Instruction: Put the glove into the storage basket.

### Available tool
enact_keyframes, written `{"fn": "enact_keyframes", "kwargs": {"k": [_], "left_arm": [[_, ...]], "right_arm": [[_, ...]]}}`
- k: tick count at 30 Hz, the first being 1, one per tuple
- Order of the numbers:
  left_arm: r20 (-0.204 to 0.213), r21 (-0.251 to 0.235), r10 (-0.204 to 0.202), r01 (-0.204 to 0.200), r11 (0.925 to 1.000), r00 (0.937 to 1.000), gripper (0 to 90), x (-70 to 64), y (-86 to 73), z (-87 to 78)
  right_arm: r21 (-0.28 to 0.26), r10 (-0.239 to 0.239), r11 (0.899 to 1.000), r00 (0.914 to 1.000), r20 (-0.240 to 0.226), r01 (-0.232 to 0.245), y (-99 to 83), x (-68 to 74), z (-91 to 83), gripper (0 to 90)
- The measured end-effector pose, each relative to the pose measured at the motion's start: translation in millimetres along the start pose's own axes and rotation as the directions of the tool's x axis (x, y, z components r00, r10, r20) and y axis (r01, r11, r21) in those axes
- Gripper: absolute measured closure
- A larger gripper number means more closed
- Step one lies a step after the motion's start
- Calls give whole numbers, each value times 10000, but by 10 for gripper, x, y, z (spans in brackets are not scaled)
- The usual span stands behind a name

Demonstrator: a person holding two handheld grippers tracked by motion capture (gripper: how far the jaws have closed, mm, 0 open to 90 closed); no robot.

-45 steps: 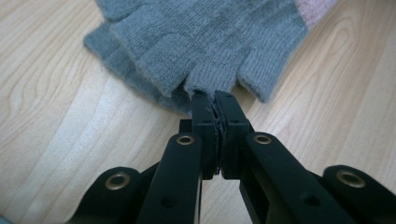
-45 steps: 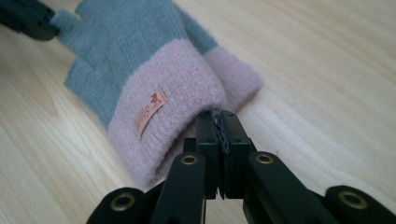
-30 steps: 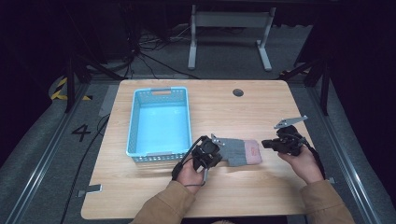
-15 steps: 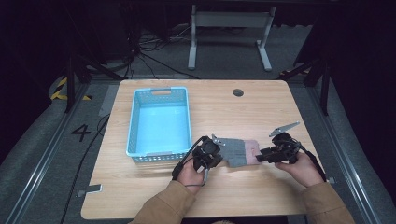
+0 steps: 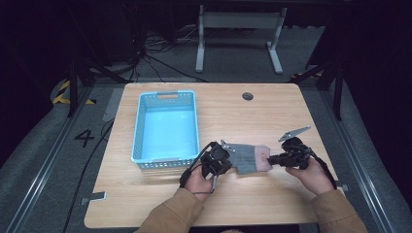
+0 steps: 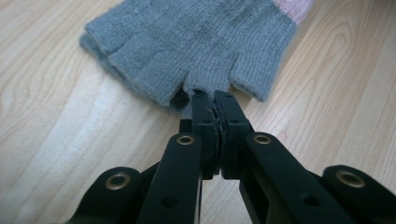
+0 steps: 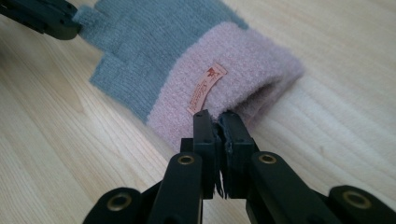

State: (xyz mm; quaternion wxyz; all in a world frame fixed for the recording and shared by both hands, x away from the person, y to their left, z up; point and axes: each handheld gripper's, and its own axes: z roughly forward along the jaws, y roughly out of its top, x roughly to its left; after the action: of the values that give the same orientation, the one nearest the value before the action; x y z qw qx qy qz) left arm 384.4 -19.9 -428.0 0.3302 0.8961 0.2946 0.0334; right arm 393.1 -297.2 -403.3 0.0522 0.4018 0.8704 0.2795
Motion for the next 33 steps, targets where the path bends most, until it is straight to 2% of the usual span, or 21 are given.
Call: {"fn": "enact_keyframes", "kwargs": {"k": [3, 7, 11, 13, 20, 21, 22, 24, 28, 30, 31, 33], "left_arm": [[4, -117, -10, 10, 9999, 10000, 880, 10, 11, -30], [-61, -227, -62, 61, 9997, 10000, 880, 33, 38, -6], [-92, -86, -37, 36, 10000, 10000, 880, 40, 46, 35], [-24, 19, -63, 63, 10000, 10000, 880, 48, 42, 57], [139, 296, -216, 212, 9993, 9997, 868, 62, 19, 116], [159, 355, -239, 234, 9991, 9996, 844, 65, 18, 123], [200, 384, -381, 374, 9986, 9991, 753, 73, 18, 129], [284, 328, -470, 461, 9984, 9985, 712, 79, 20, 116], [431, 109, -495, 491, 9987, 9978, 636, 84, 23, 75], [519, -74, -456, 460, 9989, 9976, 614, 74, 32, 30], [687, -252, -429, 447, 9987, 9967, 603, 61, 41, -7], [704, -296, -339, 360, 9989, 9969, 592, 52, 51, -30]], "right_arm": [[-441, -38, 9990, 9999, 166, 45, 29, -4, -78, 863], [-632, 158, 9979, 9996, 236, -143, 65, -47, -89, 862], [-569, 240, 9981, 9994, 253, -225, 79, -92, -39, 863], [-333, 395, 9987, 9991, 136, -390, 73, -123, 15, 862], [-212, 573, 9981, 9984, 17, -572, 60, -171, 81, 851], [-209, 603, 9980, 9982, -3, -603, 57, -179, 92, 837], [-280, 684, 9973, 9977, 28, -683, 50, -193, 95, 774], [-423, 728, 9965, 9973, 77, -724, 46, -202, 78, 713], [-791, 585, 9954, 9974, 430, -550, 32, -204, -8, 654], [-868, 526, 9951, 9972, 528, -479, 27, -205, -37, 651], [-1104, 554, 9927, 9964, 642, -481, 12, -209, -98, 644], [-1147, 570, 9922, 9960, 689, -488, 6, -210, -120, 640]]}}
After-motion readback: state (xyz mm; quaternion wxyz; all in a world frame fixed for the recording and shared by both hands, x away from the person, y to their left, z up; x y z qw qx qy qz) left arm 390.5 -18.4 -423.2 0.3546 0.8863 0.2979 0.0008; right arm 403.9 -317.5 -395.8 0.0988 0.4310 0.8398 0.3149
